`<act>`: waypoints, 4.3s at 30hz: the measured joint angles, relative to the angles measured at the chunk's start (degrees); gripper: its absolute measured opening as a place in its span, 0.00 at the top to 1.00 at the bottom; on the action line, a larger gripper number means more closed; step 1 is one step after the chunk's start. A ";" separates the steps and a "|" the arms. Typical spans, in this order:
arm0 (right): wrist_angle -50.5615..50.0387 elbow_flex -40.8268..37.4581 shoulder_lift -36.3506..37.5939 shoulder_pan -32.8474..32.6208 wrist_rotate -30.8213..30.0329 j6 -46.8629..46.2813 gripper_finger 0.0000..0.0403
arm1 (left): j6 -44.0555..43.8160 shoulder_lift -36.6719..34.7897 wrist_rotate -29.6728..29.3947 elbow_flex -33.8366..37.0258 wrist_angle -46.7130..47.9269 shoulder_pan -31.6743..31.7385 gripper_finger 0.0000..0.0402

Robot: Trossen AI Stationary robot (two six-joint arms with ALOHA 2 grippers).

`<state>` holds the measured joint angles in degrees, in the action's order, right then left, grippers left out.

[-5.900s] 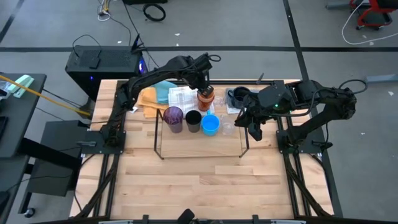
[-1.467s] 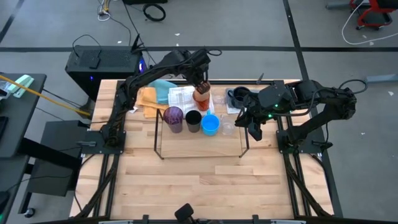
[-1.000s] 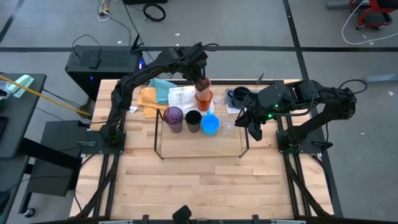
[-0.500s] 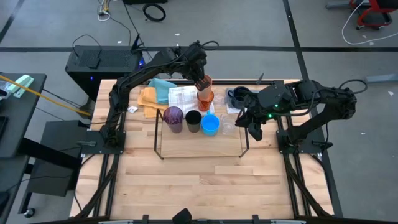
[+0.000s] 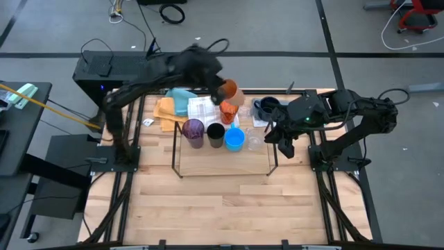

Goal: Stack small to large cups/mugs on shelf
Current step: Put the orange cup on the shelf

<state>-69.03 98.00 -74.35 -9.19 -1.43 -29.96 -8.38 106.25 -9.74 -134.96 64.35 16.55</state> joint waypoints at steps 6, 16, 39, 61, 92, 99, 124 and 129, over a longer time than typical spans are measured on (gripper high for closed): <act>-2.41 -0.01 0.00 0.04 -0.27 0.22 0.83 | -9.08 -7.34 -3.91 -0.13 10.76 -10.11 0.98; -2.57 -0.02 0.00 0.98 -2.36 1.67 0.83 | -31.22 -7.04 -12.55 0.50 24.21 -23.41 0.98; -3.27 -0.02 0.00 1.95 -2.40 9.36 0.84 | -50.60 3.35 -10.56 0.51 25.60 -34.11 0.98; -3.99 -0.02 0.00 -0.02 -2.38 4.10 0.84 | -73.99 -18.87 -12.98 37.99 24.89 -37.93 0.98; -3.43 -0.02 0.00 0.04 -4.33 13.23 0.84 | -87.98 -9.34 -14.20 36.90 22.23 -34.07 0.98; -3.23 -0.02 0.00 0.04 -4.35 13.06 0.83 | -88.40 -9.10 -14.07 36.90 24.97 -34.07 0.98; -2.98 -0.02 -0.02 0.04 -4.33 12.32 0.83 | -88.65 -3.97 -14.44 36.90 25.80 -34.41 0.98; -2.98 -0.02 -0.02 0.04 -4.33 12.12 0.84 | -88.47 -3.30 -14.65 36.92 25.72 -34.39 0.98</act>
<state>-72.00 97.97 -74.37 -9.15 -5.76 -17.84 -96.85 102.95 -24.39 -98.04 90.07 -17.85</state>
